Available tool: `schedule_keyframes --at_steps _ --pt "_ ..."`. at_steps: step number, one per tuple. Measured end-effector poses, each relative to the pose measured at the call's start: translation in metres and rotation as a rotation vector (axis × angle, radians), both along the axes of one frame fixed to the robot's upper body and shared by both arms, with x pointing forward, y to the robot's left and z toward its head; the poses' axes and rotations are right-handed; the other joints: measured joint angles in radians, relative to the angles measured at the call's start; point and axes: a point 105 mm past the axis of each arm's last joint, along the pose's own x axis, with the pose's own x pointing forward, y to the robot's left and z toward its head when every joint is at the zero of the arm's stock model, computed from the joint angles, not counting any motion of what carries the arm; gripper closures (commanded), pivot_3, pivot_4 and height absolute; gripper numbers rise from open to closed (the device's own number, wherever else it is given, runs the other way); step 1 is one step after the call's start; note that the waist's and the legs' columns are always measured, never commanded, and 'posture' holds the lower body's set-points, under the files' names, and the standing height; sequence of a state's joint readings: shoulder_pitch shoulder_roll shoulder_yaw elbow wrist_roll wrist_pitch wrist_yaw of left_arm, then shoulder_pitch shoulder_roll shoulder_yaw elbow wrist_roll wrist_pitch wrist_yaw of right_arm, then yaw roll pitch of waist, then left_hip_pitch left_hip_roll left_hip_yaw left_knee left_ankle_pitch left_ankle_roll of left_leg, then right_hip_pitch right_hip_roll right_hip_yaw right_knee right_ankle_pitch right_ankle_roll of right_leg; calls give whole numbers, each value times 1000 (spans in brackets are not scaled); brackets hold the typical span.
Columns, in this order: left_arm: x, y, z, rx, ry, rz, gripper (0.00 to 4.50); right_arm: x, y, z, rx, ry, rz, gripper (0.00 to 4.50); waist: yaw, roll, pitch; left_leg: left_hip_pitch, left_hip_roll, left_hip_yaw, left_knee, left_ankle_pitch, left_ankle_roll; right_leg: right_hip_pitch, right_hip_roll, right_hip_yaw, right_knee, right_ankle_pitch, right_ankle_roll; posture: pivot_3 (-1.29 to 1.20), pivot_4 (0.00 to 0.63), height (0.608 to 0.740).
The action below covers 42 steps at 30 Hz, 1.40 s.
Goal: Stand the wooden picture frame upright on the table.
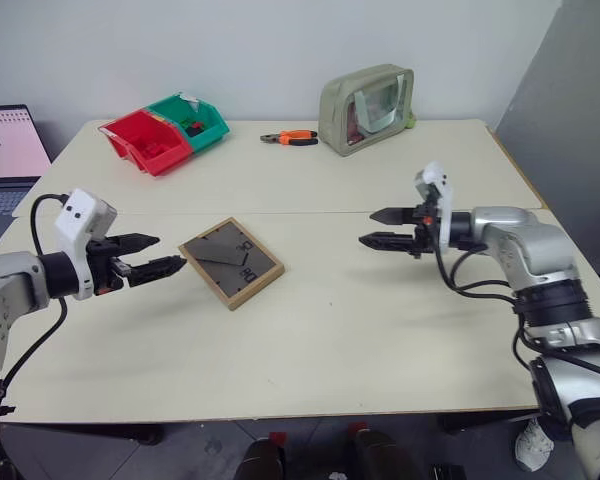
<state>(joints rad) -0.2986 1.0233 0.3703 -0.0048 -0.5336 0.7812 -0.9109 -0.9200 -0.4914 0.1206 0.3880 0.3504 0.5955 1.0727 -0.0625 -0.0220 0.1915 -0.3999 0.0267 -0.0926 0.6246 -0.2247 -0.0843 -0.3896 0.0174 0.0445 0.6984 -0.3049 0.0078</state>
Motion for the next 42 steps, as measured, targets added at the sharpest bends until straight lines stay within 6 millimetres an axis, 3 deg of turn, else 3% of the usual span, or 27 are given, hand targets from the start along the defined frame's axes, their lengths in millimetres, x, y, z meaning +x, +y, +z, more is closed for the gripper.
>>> schedule_keyframes --at_steps 3,5,12,15,19,24,29,37,42 --pt "6 27 -19 34 -11 172 1941 21 20 -5 -1 -36 -65 2338 -2 0 0 0 0 1 0 0 0 0 0 0 0 0 0 0 150 740" --pt "10 32 -36 15 4 247 2326 31 32 -15 -14 -43 -99 2802 2 0 0 -1 1 -1 0 0 0 0 -1 0 0 0 0 0 150 740" --pt "27 22 -61 -12 -5 368 3892 44 81 -47 -84 -76 -140 4480 18 -1 -1 -2 1 -2 1 0 0 0 -3 -1 0 0 0 0 150 740" --pt "34 14 -68 -14 -4 384 4456 44 94 -58 -91 -63 -160 4500 18 -1 -1 -1 0 -2 1 0 0 0 -3 -1 1 0 0 0 150 740" --pt "48 0 -75 -5 -9 385 4456 36 120 -72 -92 -38 -139 4500 12 -1 -1 -1 0 -2 1 0 0 0 -2 -1 2 1 0 0 150 740" --pt "57 -4 -83 -6 10 395 4456 34 124 -83 -122 -28 -142 4500 11 -1 -1 -1 0 -2 1 0 0 0 -2 -1 3 1 0 0 150 740" --pt "66 -20 -91 12 45 344 4456 23 144 -87 -123 -22 -84 4500 6 -1 -1 -1 0 -3 1 0 0 0 -2 -1 3 1 0 0 150 740" --pt "66 -37 -96 36 69 278 4456 11 147 -92 -125 -8 -3 4500 9 -2 -1 -1 0 -3 2 0 -1 1 -2 -1 4 0 0 0 150 740" --pt "64 -53 -97 61 79 210 4456 -2 135 -94 -138 -1 51 4500 15 -2 -1 -1 0 -4 3 0 -1 1 -3 -1 4 0 0 0 150 740"
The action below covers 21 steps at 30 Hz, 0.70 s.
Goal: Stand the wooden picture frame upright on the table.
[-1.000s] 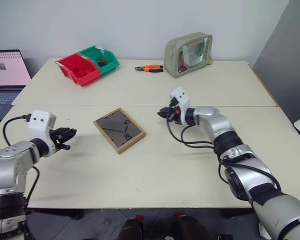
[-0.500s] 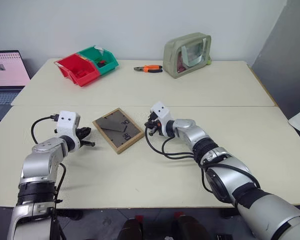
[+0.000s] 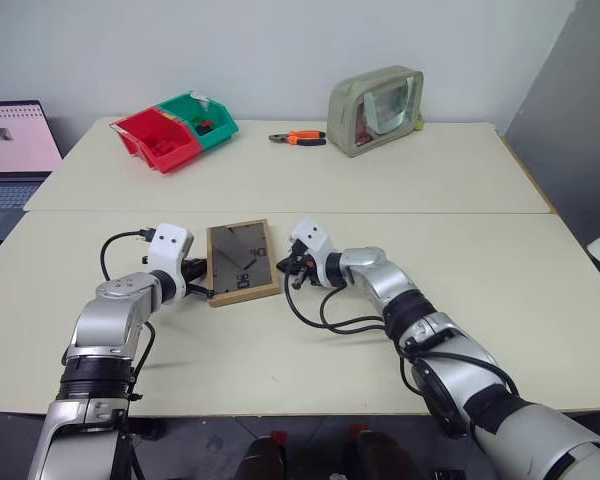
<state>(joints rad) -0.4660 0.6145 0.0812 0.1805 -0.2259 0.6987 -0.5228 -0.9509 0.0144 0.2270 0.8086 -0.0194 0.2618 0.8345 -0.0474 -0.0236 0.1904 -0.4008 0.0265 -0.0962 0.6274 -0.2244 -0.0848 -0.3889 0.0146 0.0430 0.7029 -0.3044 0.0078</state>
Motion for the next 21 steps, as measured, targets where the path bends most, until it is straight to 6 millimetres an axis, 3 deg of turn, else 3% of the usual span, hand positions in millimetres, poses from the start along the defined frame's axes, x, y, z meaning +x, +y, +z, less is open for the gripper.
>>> schedule_keyframes --at_steps 9,21 --pt "-20 -39 -5 67 42 -201 4456 -37 -42 -2 -90 3 69 4500 9 0 0 0 -1 0 0 0 0 1 0 0 -1 0 0 0 150 740" --pt "-50 -86 -10 112 111 -405 4456 -44 -97 9 -193 -7 -26 4500 15 0 0 1 -2 0 1 0 0 3 1 0 -3 0 1 0 150 740"
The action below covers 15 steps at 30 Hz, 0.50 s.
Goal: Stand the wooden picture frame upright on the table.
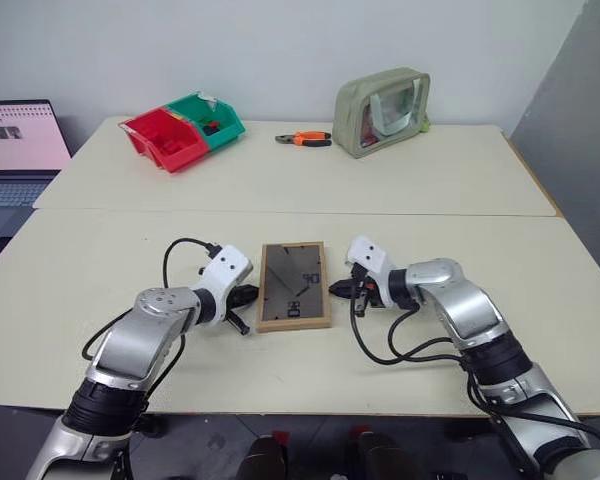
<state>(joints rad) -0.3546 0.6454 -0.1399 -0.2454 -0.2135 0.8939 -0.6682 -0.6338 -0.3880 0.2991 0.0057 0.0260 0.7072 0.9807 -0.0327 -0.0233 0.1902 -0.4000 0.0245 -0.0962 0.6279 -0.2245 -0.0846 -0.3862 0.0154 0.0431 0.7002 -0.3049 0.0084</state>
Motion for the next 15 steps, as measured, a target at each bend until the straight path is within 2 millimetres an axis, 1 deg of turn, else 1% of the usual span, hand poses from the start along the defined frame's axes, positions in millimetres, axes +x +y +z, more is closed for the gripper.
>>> schedule_keyframes --at_steps 5,8,10,13,15 --pt "-8 -11 -1 -11 30 -55 4456 4 -15 0 -43 -29 -19 4500 0 0 0 0 0 0 0 0 0 0 0 0 -1 0 0 0 150 740" --pt "-15 -12 -1 -16 54 -78 4456 11 -27 -6 -72 -41 -59 4500 0 0 0 0 0 0 0 0 0 0 0 0 -2 0 0 0 150 740" --pt "-20 -10 -2 -22 76 -93 4456 19 -33 -10 -83 -47 -98 4500 -2 0 0 0 0 0 0 0 0 0 0 0 -2 0 0 0 150 740" --pt "-31 5 -1 -68 127 -106 4456 31 -39 -9 -76 -75 -157 4500 -15 0 0 0 1 0 -1 0 0 -1 1 0 -1 0 0 0 150 740" --pt "-32 14 4 -140 148 -91 4094 36 -39 -8 -67 -88 -180 4500 -17 0 0 0 1 0 -1 0 0 -1 2 0 -1 0 0 0 150 740"
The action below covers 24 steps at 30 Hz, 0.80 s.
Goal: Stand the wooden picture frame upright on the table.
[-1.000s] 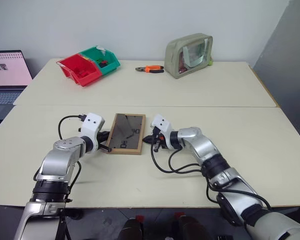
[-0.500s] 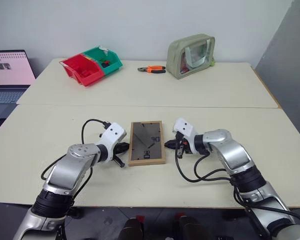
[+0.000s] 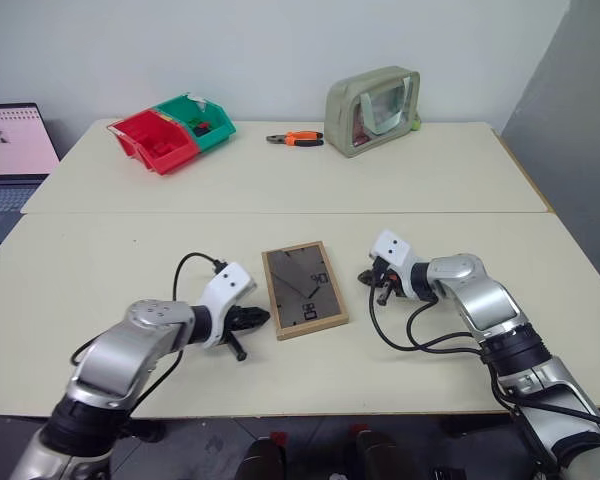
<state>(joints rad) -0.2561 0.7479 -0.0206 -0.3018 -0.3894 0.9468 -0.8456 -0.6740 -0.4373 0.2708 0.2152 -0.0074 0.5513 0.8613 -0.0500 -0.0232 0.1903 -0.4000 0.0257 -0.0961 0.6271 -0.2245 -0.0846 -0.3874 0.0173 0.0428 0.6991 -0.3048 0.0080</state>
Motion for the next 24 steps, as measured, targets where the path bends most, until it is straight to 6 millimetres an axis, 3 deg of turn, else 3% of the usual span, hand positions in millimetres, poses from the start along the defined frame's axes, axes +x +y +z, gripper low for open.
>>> schedule_keyframes --at_steps 4,5,11,20,24 --pt "0 12 40 -431 149 86 3411 1 16 -2 41 -13 16 4500 -6 0 0 -1 0 0 0 0 0 0 0 -1 0 0 0 0 150 740" --pt "-4 14 42 -459 187 90 3076 1 18 -2 45 -17 21 4500 -7 0 0 0 0 0 0 0 0 0 0 0 0 0 0 0 150 740" --pt "-16 19 25 -597 476 181 1850 1 21 -5 54 -9 19 4500 -5 0 0 -1 0 -1 1 0 0 0 -1 -1 0 0 0 0 150 740" --pt "-11 17 12 -680 581 243 45 -10 32 -11 86 -12 33 4500 -8 0 0 1 1 0 0 0 0 0 -1 0 1 0 0 0 150 740" --pt "-15 8 3 -702 623 227 9 -14 41 -12 104 -9 34 4500 -9 0 0 1 1 0 0 0 -1 0 -1 1 2 0 0 0 150 740"
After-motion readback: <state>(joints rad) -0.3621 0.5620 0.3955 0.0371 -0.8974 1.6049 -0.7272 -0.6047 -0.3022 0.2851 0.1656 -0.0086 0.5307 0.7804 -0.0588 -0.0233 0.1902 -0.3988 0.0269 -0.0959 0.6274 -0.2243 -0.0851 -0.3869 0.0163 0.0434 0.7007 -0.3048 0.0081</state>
